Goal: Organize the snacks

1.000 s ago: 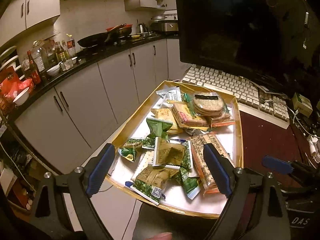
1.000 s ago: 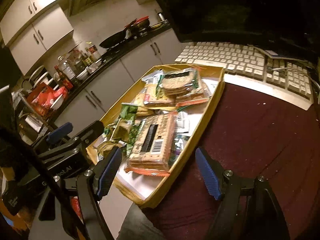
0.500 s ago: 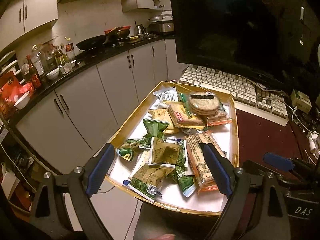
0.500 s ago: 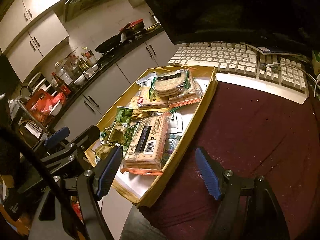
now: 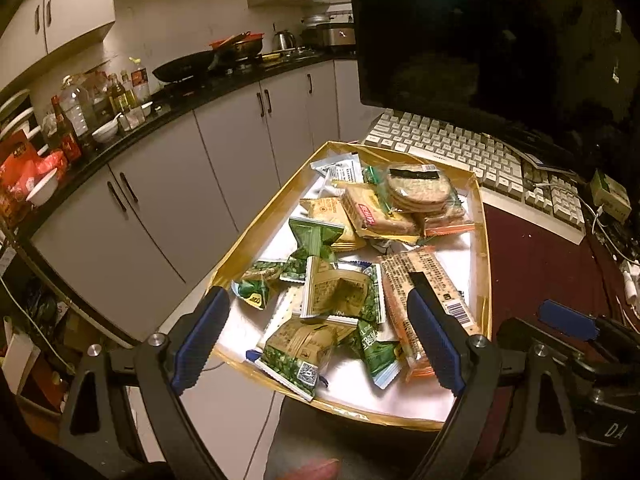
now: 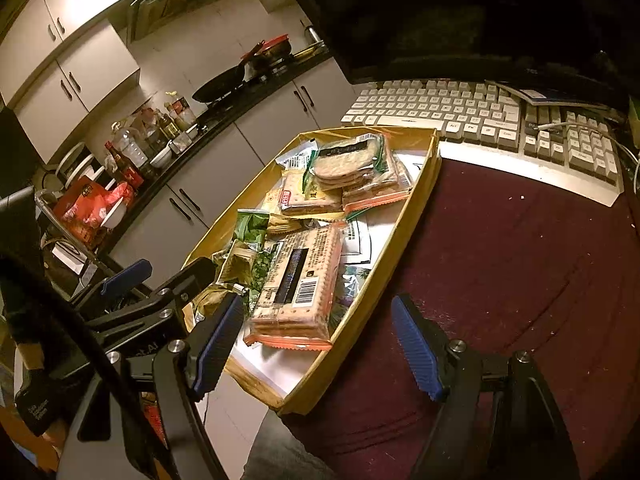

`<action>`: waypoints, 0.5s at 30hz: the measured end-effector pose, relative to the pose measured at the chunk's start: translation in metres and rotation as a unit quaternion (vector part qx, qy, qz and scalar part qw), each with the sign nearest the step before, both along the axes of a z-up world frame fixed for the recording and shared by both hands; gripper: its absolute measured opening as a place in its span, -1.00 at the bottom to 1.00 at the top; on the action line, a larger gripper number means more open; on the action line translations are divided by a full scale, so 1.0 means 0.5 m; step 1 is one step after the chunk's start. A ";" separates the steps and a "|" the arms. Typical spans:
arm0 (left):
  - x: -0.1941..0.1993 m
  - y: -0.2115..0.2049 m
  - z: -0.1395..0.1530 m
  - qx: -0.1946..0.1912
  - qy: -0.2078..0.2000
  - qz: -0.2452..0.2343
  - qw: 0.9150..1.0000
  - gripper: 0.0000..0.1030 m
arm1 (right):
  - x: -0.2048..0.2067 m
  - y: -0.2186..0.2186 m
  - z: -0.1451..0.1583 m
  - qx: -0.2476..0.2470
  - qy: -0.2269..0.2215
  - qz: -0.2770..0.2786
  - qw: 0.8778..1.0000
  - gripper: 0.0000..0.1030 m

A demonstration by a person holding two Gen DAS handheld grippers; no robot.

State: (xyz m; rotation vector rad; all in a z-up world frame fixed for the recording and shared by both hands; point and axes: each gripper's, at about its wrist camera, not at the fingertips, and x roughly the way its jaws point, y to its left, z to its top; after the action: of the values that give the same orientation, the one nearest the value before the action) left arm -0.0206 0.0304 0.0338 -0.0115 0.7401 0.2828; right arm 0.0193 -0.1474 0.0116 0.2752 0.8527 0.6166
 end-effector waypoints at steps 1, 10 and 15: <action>0.000 0.002 -0.001 0.001 -0.001 0.000 1.000 0.75 | 0.000 0.002 0.000 -0.001 0.000 0.000 1.000 0.48; 0.005 0.021 -0.004 -0.006 -0.003 0.001 1.000 0.75 | 0.003 0.008 -0.004 -0.003 0.001 0.000 1.000 0.48; 0.004 0.018 0.002 -0.009 -0.007 -0.009 1.000 0.75 | -0.002 -0.003 0.001 -0.002 -0.003 -0.005 1.000 0.48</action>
State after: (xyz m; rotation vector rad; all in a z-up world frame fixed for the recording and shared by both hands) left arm -0.0187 0.0392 0.0348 -0.0238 0.7281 0.2591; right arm 0.0180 -0.1487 0.0119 0.2742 0.8458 0.6070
